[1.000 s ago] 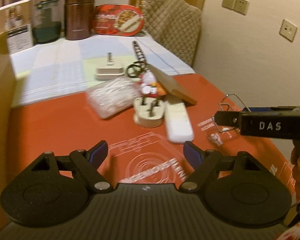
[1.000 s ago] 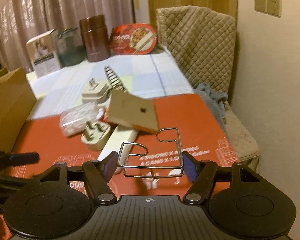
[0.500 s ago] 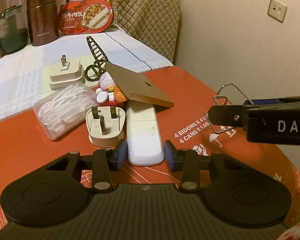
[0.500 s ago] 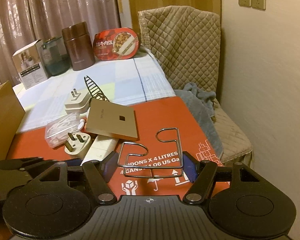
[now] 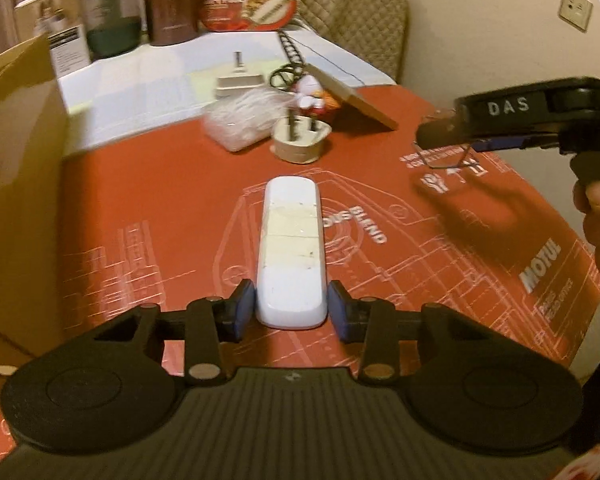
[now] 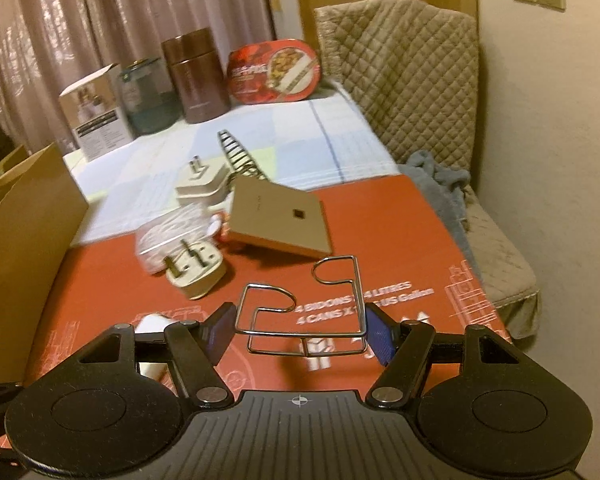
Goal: Organize rigid objects
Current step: 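Grasp the white power strip with the left gripper while the right gripper grasps the wire rack, then lift the power strip and wire rack off the table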
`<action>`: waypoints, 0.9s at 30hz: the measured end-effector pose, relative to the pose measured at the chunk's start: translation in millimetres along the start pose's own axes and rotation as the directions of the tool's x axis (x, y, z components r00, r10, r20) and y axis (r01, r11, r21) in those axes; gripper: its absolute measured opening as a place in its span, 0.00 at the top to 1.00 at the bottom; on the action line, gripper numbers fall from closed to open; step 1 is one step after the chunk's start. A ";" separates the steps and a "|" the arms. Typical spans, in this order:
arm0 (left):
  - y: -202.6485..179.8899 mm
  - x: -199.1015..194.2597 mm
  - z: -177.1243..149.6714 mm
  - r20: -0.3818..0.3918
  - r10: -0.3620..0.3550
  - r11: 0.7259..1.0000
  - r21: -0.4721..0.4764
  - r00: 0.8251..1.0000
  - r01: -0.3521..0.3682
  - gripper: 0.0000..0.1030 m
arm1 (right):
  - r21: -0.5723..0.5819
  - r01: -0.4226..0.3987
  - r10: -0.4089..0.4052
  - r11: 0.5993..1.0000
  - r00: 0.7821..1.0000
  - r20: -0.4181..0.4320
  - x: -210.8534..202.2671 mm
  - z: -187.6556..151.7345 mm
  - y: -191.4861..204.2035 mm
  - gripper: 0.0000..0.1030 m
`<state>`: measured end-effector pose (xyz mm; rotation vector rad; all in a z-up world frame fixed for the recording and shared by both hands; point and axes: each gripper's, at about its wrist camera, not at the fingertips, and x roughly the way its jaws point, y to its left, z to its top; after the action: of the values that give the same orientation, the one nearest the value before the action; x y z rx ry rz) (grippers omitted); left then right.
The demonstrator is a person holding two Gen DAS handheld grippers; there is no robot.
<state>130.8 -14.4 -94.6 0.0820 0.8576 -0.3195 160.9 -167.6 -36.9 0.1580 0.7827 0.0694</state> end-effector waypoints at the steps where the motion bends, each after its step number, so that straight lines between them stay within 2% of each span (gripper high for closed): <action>1: 2.0 0.7 1.5 0.009 0.010 1.000 -0.002 1.000 -0.010 0.61 | -0.003 -0.003 0.003 1.000 1.000 0.000 0.3 -0.7 2.0 0.37; 2: 3.0 1.6 3.4 0.018 0.017 1.000 -0.004 1.000 -0.017 0.56 | -0.009 -0.005 0.005 1.000 1.000 0.000 0.4 -1.2 4.2 0.37; 3: 4.3 2.4 4.5 0.035 0.017 1.000 -0.005 0.999 -0.016 0.54 | -0.013 -0.005 0.005 1.000 1.000 0.000 1.1 -1.9 4.9 0.37; 8: -0.4 15.3 11.8 0.061 0.013 0.999 0.028 0.998 -0.015 0.54 | -0.016 -0.003 0.003 1.000 1.000 -0.010 4.4 -5.8 5.1 0.37; 10: -1.3 18.2 12.5 0.059 0.006 0.999 0.031 0.998 -0.007 0.56 | -0.019 -0.005 0.004 1.000 1.000 -0.011 4.9 -6.2 5.1 0.37; 14: -3.7 23.3 12.8 0.058 0.019 0.999 0.041 0.998 -0.022 0.66 | -0.027 -0.011 0.010 1.000 1.000 -0.014 6.7 -5.8 7.9 0.37; 27: 5.7 7.9 12.5 0.087 0.026 1.000 -0.010 0.996 -0.025 0.66 | -0.028 -0.033 0.034 0.999 0.999 0.024 -4.5 4.2 18.2 0.37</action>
<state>146.5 -13.4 -92.8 0.0698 0.7714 -0.2934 160.6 -150.7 -27.8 0.1459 0.7548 0.1098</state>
